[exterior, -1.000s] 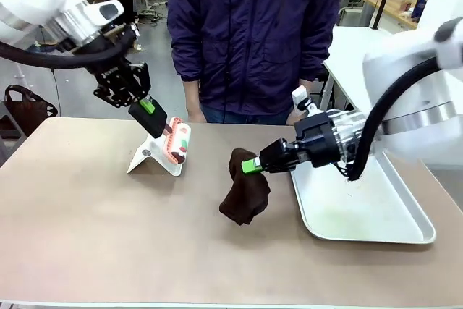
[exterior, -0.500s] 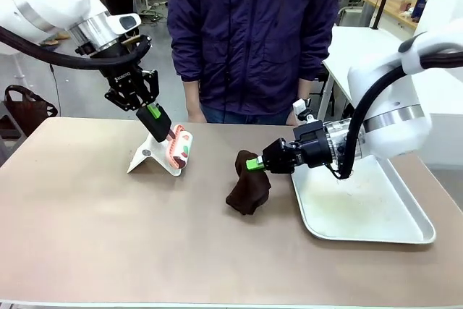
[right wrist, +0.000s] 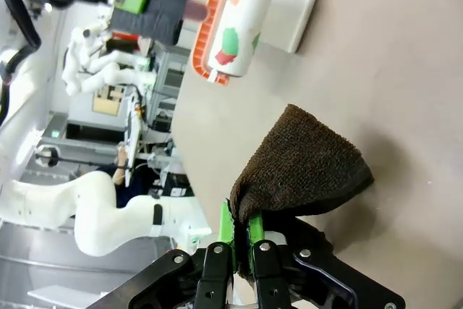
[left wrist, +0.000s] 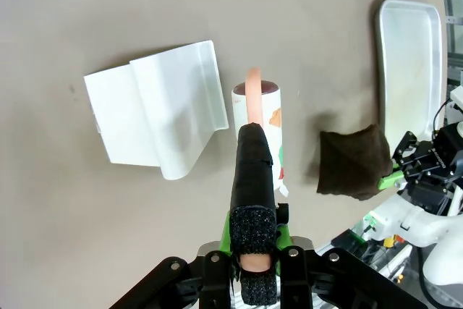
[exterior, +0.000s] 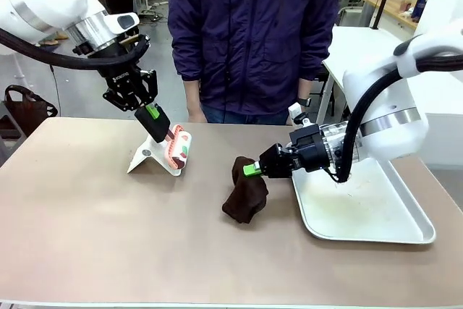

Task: Clean the surface of the table.
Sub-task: Return the Lint Roller and towel to their original positions.

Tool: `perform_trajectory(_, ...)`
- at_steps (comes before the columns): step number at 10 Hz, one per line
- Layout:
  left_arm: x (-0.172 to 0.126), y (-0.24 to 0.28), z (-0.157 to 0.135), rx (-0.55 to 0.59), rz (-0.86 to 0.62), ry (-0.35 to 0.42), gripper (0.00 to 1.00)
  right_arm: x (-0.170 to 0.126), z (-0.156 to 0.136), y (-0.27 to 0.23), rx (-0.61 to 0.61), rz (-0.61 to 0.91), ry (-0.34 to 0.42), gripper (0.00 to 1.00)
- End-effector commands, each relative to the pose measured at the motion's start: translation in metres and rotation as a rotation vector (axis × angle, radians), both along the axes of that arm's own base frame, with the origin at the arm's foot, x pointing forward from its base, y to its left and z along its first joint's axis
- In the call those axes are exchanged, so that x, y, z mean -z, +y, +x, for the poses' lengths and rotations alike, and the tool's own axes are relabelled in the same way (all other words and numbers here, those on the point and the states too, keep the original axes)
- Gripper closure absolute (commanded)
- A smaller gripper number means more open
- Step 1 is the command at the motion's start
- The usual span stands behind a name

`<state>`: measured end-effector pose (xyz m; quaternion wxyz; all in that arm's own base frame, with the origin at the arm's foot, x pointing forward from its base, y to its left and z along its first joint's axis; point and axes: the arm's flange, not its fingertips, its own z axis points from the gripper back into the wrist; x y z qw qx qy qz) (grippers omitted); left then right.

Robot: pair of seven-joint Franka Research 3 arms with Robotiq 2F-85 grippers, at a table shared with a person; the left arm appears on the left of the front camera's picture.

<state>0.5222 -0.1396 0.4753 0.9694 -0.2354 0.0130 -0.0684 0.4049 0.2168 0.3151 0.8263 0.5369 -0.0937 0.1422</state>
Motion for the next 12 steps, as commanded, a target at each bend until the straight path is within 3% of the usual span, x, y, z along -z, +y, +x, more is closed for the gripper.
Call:
perform_trajectory(1,0.006,0.001,-0.005,-0.017,-0.007,-0.047,0.78,-0.009,0.006,-0.003,0.103,-0.044,-0.053,0.92)
perform_trajectory(2,0.008,0.001,-0.010,-0.024,-0.012,-0.086,0.78,-0.009,0.013,-0.002,0.136,-0.046,-0.069,0.92)
perform_trajectory(5,0.014,0.001,-0.017,-0.046,-0.021,-0.111,0.78,0.000,0.035,0.006,0.206,-0.082,-0.015,0.92)
perform_trajectory(7,0.022,-0.002,-0.015,-0.057,-0.020,-0.099,0.78,0.013,0.044,0.015,0.276,-0.126,0.003,0.92)
perform_trajectory(12,0.033,-0.002,0.010,-0.096,-0.017,-0.036,0.78,0.024,0.048,0.027,0.259,-0.126,0.053,0.92)
